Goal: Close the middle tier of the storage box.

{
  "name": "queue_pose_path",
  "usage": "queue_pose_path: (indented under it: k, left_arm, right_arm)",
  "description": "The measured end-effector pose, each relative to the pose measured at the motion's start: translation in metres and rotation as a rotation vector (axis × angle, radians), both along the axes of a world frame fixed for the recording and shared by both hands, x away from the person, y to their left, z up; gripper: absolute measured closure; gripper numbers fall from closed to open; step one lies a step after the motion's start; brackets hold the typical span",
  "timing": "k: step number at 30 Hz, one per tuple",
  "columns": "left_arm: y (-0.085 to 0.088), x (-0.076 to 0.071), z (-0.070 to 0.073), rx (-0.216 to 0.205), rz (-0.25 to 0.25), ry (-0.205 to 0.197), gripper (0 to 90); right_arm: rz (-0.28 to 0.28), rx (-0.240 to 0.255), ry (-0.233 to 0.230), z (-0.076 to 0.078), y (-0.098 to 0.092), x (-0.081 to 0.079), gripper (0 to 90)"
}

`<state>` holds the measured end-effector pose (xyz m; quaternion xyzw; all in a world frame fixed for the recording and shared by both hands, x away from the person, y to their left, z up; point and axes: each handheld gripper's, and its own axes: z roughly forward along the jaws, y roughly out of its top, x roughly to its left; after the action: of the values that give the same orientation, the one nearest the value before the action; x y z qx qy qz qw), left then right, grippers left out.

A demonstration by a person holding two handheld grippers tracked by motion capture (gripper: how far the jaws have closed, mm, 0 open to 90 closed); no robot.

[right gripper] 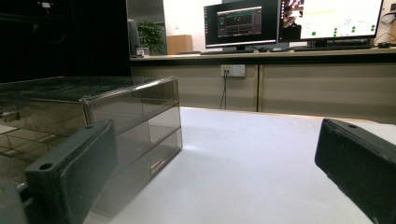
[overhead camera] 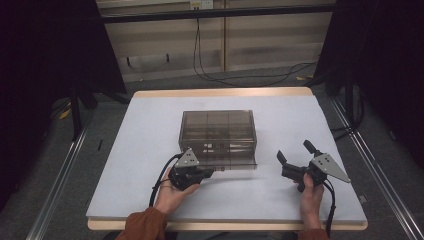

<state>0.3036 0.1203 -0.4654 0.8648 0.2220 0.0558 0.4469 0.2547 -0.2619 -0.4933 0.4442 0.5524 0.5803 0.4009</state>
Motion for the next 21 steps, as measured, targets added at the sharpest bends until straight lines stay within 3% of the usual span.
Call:
queue_pose_path:
  k: [6, 21]
  left_arm:
    - [0.0004, 0.0007, -0.0003, -0.021, 0.011, 0.004, 90.0]
    - [0.0005, 0.0038, 0.0011, -0.004, 0.02, -0.004, 90.0]
  right_arm:
    - [0.0, 0.0, 0.0, 0.0, 0.0, 0.0, 0.0]
    - [-0.002, 0.001, 0.003, 0.0, -0.0002, 0.0, 0.0]
